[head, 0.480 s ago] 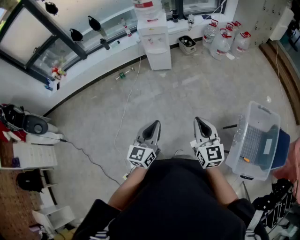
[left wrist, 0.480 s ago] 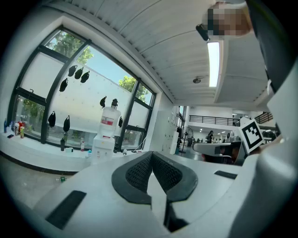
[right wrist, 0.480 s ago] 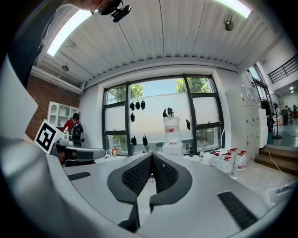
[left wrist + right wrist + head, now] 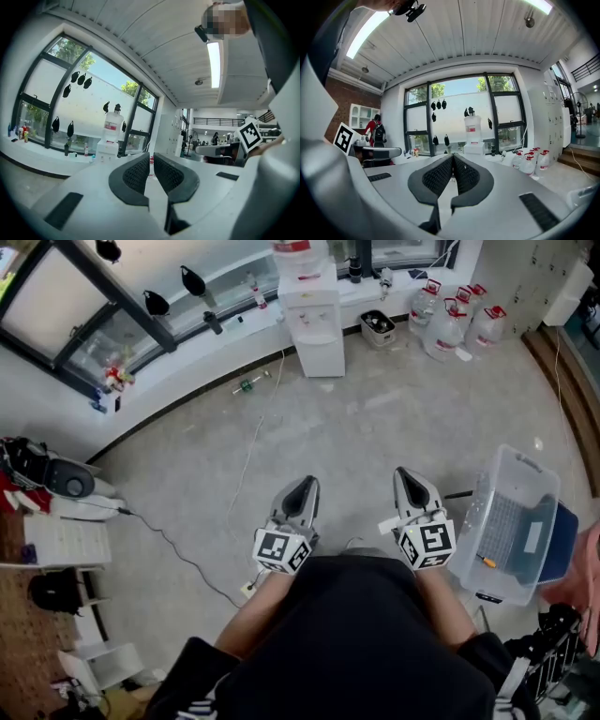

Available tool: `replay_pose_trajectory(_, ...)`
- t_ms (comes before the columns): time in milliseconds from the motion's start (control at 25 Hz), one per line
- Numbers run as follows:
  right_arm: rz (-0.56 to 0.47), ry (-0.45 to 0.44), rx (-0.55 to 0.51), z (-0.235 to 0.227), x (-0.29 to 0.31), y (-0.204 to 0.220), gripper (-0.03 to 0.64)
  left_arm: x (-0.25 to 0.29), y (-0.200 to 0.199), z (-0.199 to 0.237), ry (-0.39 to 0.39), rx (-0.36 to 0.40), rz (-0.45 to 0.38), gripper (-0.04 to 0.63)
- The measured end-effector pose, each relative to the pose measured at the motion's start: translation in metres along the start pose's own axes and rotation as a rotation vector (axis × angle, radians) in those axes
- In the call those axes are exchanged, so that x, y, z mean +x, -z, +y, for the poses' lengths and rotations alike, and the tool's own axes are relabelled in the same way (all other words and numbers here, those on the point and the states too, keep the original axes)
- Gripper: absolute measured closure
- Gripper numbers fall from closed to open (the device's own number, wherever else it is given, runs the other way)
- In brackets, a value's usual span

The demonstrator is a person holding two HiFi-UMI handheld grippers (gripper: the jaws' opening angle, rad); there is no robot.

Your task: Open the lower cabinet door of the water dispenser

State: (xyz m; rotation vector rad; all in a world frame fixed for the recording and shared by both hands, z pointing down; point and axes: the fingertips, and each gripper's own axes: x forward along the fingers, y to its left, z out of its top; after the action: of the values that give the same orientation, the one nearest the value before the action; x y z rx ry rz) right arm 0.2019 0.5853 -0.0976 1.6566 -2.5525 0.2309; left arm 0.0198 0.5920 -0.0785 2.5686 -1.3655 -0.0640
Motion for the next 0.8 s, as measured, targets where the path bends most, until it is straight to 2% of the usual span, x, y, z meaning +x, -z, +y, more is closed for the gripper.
replay_pose_trajectory(120,0.002,-0.019,0.014,-0.003,0.001,0.003,0.617,-0.002,0.0,0.004,-0.021,0.001,-0.005,0.586)
replay_pose_trajectory(200,0.023,-0.041,0.005,-0.001,0.004,0.006,0.613,-0.003,0.002,0.008,-0.034,-0.009,0.01,0.538)
replay_pose_trajectory(240,0.039,-0.052,0.001,-0.001,0.005,0.008,0.56,-0.003,0.004,0.01,-0.038,-0.017,0.018,0.514)
replay_pose_trajectory(280,0.053,-0.061,0.003,-0.001,0.006,0.011,0.479,-0.003,0.005,0.012,-0.041,-0.027,0.023,0.487)
replay_pose_trajectory(320,0.064,-0.067,0.008,-0.002,0.006,0.013,0.438,-0.004,0.006,0.013,-0.044,-0.037,0.024,0.433)
replay_pose_trajectory(440,0.079,-0.074,0.008,-0.005,0.005,0.018,0.396,-0.006,0.007,0.017,-0.042,-0.059,0.021,0.343)
replay_pose_trajectory(800,0.104,-0.097,0.038,-0.009,0.007,0.029,0.393,-0.001,0.01,0.013,-0.046,-0.048,0.052,0.336)
